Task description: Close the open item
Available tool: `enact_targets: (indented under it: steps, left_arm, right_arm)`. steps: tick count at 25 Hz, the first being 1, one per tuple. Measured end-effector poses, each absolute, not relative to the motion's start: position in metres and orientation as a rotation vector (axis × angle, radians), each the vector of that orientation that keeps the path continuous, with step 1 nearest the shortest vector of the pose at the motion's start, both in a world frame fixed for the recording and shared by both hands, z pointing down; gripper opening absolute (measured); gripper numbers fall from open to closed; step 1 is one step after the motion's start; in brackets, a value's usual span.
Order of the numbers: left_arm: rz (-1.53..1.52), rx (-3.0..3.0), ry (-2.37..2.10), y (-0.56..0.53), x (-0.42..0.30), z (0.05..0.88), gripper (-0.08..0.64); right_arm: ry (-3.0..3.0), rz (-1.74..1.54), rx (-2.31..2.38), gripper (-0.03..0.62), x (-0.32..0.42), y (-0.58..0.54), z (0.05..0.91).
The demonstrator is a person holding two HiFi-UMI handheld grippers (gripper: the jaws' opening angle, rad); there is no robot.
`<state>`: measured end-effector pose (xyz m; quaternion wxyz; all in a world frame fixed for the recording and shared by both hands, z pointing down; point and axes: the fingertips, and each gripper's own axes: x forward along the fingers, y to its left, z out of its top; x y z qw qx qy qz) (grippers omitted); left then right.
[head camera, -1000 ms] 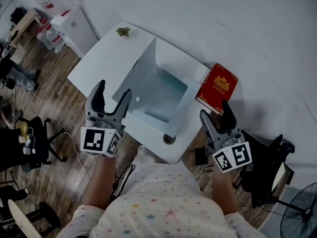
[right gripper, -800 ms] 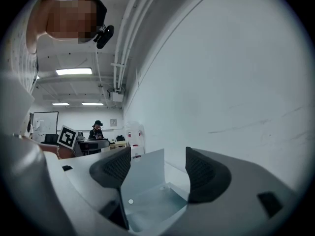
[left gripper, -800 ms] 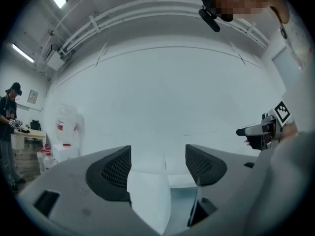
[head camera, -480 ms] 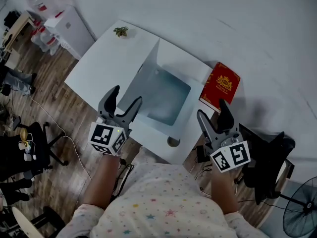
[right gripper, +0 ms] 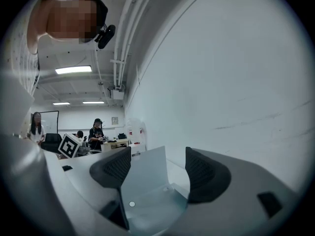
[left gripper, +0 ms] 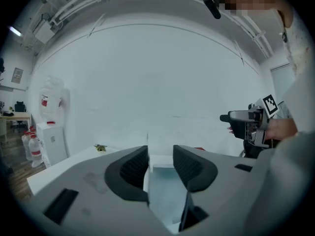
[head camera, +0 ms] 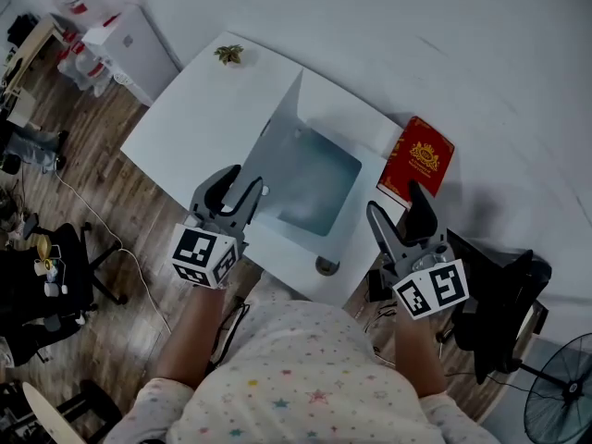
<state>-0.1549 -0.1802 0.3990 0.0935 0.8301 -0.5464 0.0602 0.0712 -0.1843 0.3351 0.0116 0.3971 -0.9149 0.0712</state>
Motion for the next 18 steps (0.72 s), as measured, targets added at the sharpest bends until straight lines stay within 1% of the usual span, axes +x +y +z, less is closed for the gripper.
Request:
enact_targets:
  steps: [1, 2, 5, 8, 11, 15, 18]
  left_arm:
    - [0.189, 2.472, -1.610, -0.180, -0.153, 0.400, 0.144]
    - [0.202, 2.478, -1.602, -0.179, -0.151, 0.401, 0.130]
    - [0.234, 2.477, -1.590, -0.179, -0.150, 0.407, 0.129]
    - [0.234, 2.465, -1.590, -0.179, -0.152, 0.407, 0.107]
    - [0.225, 2.460, -1.579, -0.180, -0.154, 0.408, 0.064]
    - [0.209, 2.460, -1.554, -0.180, -0.150, 0.408, 0.041]
    - [0.196, 2.472, -1.514, -0.179, -0.142, 0.407, 0.038]
  right_arm:
    - [-2.856, 0.223, 1.232, 0.330, 0.069, -0.185, 0.335]
    - [-2.859, 0.224, 1.226, 0.330, 0.068, -0.186, 0.335]
    - [-2.868, 0.228, 1.212, 0.329, 0.064, -0.188, 0.336]
    - [-2.871, 0.234, 1.201, 0.328, 0.062, -0.189, 0.336]
    - [-2.871, 0.241, 1.195, 0.328, 0.061, -0.190, 0.338]
    - [-2.878, 0.255, 1.172, 0.325, 0.057, -0.190, 0.340]
    - [-2.879, 0.254, 1.156, 0.320, 0.054, -0.190, 0.340]
